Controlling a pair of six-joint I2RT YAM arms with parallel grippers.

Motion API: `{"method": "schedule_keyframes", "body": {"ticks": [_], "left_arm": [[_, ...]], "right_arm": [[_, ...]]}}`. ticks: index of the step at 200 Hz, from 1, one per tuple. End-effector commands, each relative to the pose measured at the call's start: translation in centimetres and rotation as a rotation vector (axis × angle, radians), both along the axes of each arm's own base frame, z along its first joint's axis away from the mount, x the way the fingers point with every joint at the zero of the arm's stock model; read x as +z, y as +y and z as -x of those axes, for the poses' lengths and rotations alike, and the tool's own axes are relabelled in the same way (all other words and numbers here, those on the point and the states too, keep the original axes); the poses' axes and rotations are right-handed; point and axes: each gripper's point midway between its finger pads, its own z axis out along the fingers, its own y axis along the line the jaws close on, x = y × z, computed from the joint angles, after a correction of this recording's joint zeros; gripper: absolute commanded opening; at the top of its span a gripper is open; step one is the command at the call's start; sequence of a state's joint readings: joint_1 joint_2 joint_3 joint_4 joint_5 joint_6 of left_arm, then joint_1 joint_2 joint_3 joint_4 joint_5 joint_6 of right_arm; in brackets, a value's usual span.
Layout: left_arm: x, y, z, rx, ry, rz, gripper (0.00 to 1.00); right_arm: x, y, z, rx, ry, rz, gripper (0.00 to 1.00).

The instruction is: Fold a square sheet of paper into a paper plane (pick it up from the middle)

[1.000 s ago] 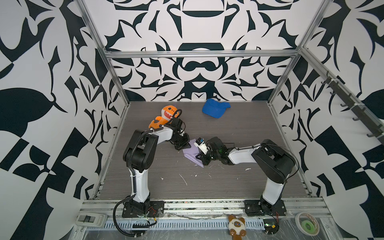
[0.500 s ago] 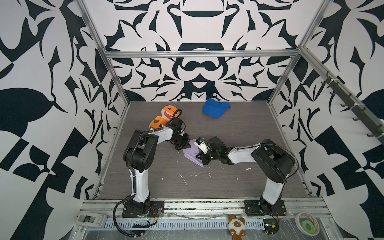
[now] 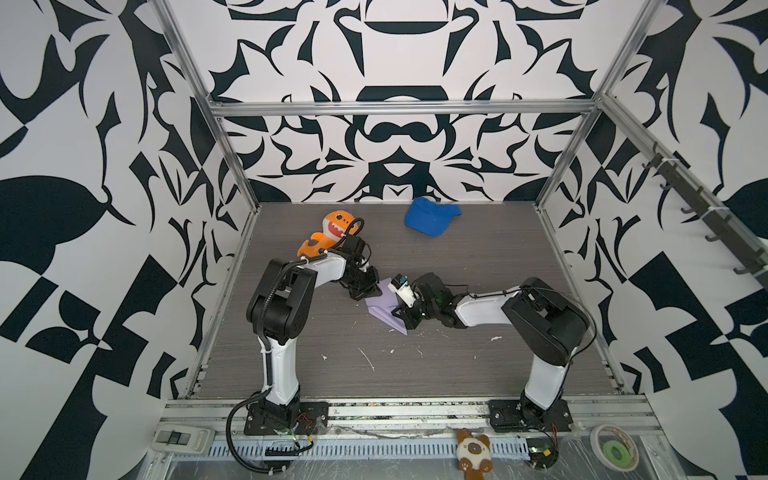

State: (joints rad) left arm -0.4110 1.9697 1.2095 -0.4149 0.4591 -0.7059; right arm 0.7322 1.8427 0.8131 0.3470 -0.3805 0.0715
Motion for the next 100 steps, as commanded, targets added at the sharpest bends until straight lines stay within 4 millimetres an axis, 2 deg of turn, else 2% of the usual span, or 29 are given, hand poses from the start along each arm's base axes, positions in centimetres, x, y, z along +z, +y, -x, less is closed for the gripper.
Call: {"method": "schedule_keyframes", "body": {"ticks": [1,49,73,100], "left_arm": [[-2.2,1.6,1.3,0.006,0.067,-0.103,0.03],[1.6,0.9,-0.5,0.042,-0.005,-0.037,0.09],[3.5,1.9,-1.3,0.123,-0.041,-0.004,0.14],[4.2,3.6,-0.5,0.202,-0.059,-0.009,0.18]], "right_arm": [[-0.4,-0.2,-0.6,-0.016,0.004,0.026,0.00],[-1.2,-0.5,-0.3,-0.018,0.021,0.047,0.00],[-1.3,-0.6,-0.1,-0.018,0.027,0.050,0.00],[-1.2,-0.6,-0.1,-0.020,0.030,0.045,0.00]]}}
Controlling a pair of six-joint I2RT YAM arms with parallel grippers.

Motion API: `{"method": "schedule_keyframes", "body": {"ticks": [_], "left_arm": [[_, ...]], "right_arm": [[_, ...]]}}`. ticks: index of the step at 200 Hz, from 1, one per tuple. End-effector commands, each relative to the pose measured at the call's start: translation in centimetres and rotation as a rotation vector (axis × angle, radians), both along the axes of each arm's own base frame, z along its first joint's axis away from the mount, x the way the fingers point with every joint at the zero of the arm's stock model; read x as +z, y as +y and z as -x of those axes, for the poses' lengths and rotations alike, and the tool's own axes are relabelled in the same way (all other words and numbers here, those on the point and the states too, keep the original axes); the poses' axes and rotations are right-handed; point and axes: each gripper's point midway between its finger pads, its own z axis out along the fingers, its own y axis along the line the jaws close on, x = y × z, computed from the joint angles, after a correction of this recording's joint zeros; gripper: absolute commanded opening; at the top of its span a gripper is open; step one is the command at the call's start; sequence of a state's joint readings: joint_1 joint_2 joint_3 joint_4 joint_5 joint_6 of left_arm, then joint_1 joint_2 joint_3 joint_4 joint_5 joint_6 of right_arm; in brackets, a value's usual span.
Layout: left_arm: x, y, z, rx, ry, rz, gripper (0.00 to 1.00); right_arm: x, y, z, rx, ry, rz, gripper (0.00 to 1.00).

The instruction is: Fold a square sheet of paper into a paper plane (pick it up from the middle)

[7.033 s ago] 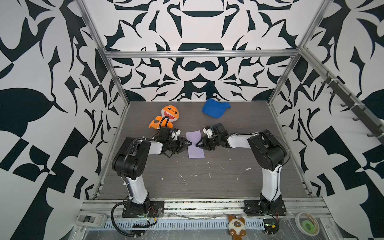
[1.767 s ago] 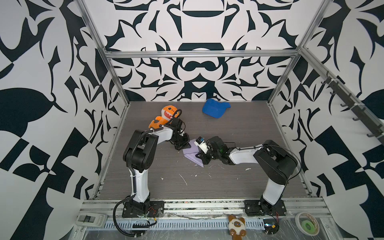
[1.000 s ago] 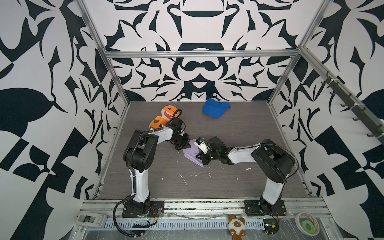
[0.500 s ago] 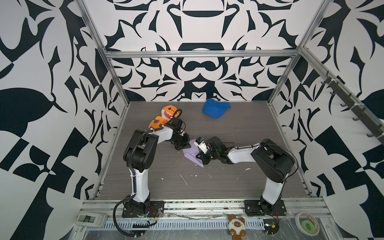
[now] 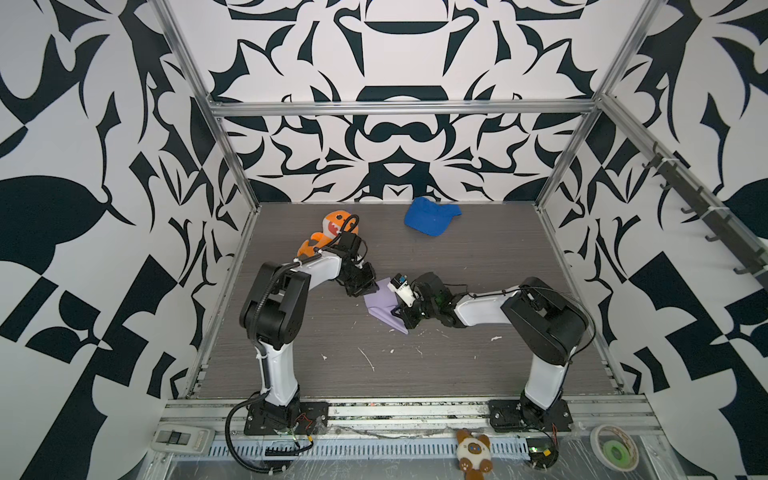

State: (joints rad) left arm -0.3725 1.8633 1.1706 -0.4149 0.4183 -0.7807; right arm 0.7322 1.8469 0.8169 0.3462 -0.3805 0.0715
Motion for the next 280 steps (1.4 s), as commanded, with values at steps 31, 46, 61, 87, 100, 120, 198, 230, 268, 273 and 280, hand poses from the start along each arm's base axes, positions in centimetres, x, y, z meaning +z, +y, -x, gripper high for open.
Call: {"method": "schedule_keyframes", "body": {"ticks": [31,46,61,87,100,120,198,230,268,273,280], "left_arm": [[2.1,1.3,2.5,0.128,-0.036,0.081,0.19],[2.1,0.8,3.6,0.139,-0.045,0.124,0.19],[2.3,0.1,4.5,0.137,-0.055,0.159,0.19],[2.9,-1.2,5.2,0.134,-0.088,0.218,0.16],[2.8,-1.7,5.4,0.137,-0.089,0.240,0.15],[2.2,-2.7,5.7,0.126,-0.071,0.260,0.12],[-0.9,-4.4,7.0,0.083,-0.008,0.220,0.08],[-1.8,-4.4,7.4,0.080,0.014,0.204,0.07],[-2.8,-4.0,8.4,0.072,0.038,0.171,0.06],[-2.8,-4.0,8.5,0.071,0.041,0.167,0.06],[-2.9,-3.9,8.6,0.071,0.043,0.164,0.06]], "right_arm": [[-0.8,-0.6,0.0,-0.022,0.032,0.031,0.00],[-0.8,-0.6,0.0,-0.024,0.035,0.030,0.00],[-0.9,-0.5,0.1,-0.022,0.039,0.031,0.00],[-1.0,-0.6,0.0,-0.024,0.042,0.034,0.00],[-1.0,-0.5,0.0,-0.023,0.044,0.037,0.00],[-1.0,-0.5,0.0,-0.024,0.047,0.039,0.00],[-0.8,-0.3,0.1,-0.018,0.068,0.034,0.00],[-0.9,-0.3,0.1,-0.019,0.072,0.038,0.00],[-1.1,-0.2,0.1,-0.017,0.083,0.040,0.00],[-1.1,-0.2,0.2,-0.017,0.086,0.041,0.00],[-1.2,-0.1,0.2,-0.013,0.089,0.040,0.00]]}}
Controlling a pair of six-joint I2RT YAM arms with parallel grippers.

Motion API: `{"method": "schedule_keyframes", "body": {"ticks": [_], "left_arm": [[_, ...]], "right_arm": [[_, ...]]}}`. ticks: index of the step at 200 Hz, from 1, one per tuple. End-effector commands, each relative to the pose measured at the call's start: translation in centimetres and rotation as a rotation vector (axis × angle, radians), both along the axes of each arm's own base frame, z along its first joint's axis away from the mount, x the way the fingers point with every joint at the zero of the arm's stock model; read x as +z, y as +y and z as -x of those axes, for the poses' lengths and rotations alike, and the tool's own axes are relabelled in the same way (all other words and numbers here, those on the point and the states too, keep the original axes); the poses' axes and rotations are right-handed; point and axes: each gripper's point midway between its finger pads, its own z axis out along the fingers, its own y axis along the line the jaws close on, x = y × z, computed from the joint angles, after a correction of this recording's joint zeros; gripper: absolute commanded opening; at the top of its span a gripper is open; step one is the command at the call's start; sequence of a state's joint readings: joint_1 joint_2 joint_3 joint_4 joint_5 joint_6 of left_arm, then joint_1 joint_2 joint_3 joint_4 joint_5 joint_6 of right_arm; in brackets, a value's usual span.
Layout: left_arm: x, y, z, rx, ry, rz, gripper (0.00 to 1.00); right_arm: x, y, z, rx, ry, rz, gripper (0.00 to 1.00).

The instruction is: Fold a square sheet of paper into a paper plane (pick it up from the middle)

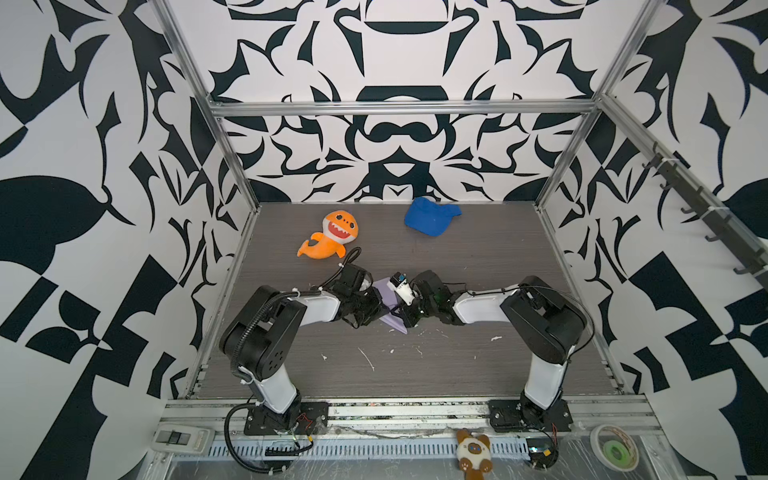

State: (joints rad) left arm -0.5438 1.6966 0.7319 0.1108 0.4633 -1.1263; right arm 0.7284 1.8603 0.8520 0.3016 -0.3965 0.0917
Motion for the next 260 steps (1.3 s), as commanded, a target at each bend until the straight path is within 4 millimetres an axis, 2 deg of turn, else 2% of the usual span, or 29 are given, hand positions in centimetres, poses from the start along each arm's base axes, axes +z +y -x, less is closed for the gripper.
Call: {"method": "schedule_keyframes", "body": {"ticks": [1,114,199,249,260], "left_arm": [[-1.2,0.6,1.1,-0.001,0.034,-0.036,0.06],[-2.0,2.1,2.2,0.010,0.050,-0.108,0.06],[-2.8,3.2,3.5,0.015,0.073,-0.139,0.06],[0.3,2.3,2.2,0.002,0.001,-0.101,0.09],[0.4,2.5,2.1,0.004,-0.010,-0.117,0.09]], "right_arm": [[-1.2,-0.4,0.4,-0.006,0.050,0.038,0.00],[-1.9,-0.2,0.6,0.010,0.086,0.052,0.07],[-2.2,-0.1,0.6,0.010,0.100,0.060,0.07],[-2.3,0.1,0.8,0.022,0.112,0.052,0.06],[-2.2,0.2,0.8,0.025,0.112,0.049,0.07]]}}
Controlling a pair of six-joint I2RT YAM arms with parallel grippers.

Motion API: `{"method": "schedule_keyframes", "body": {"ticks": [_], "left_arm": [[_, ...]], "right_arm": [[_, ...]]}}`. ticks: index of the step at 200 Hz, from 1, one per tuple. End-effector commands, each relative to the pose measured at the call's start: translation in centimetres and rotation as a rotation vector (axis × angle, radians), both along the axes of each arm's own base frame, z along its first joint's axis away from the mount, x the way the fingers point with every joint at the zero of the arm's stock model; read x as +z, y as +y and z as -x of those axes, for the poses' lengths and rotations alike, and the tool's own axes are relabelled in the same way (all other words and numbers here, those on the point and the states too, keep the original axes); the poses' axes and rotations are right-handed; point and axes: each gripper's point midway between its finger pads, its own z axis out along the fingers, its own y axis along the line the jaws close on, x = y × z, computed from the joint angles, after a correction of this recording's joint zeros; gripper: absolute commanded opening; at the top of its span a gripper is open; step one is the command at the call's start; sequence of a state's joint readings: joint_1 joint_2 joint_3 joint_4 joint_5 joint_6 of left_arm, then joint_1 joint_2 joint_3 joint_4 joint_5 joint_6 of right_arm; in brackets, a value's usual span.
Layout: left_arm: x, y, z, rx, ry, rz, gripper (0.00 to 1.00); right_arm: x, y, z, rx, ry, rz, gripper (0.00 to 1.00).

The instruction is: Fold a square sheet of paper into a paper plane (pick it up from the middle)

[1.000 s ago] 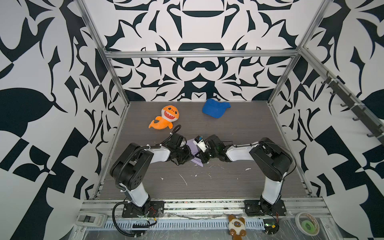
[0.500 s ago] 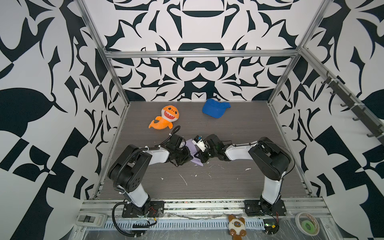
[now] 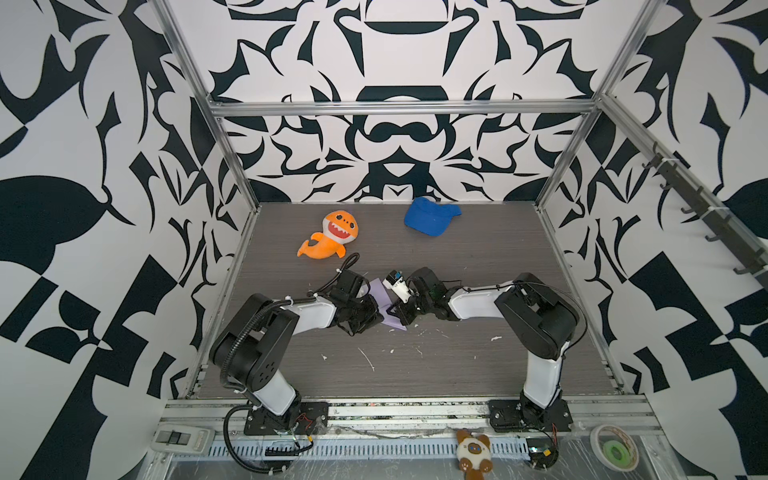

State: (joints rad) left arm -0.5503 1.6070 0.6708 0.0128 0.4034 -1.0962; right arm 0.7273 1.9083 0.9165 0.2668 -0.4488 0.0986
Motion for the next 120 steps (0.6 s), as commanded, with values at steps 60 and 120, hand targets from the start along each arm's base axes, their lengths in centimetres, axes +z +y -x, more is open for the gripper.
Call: {"method": "schedule_keyframes", "body": {"ticks": [60,120], "left_arm": [[0.9,0.7,-1.1,0.014,-0.038,-0.055,0.08],[1.7,0.3,-2.1,0.007,-0.066,-0.052,0.08]], "right_arm": [[-2.2,-0.9,1.1,0.007,0.074,0.064,0.06],[-2.2,-0.8,1.1,0.006,0.077,0.066,0.06]]}}
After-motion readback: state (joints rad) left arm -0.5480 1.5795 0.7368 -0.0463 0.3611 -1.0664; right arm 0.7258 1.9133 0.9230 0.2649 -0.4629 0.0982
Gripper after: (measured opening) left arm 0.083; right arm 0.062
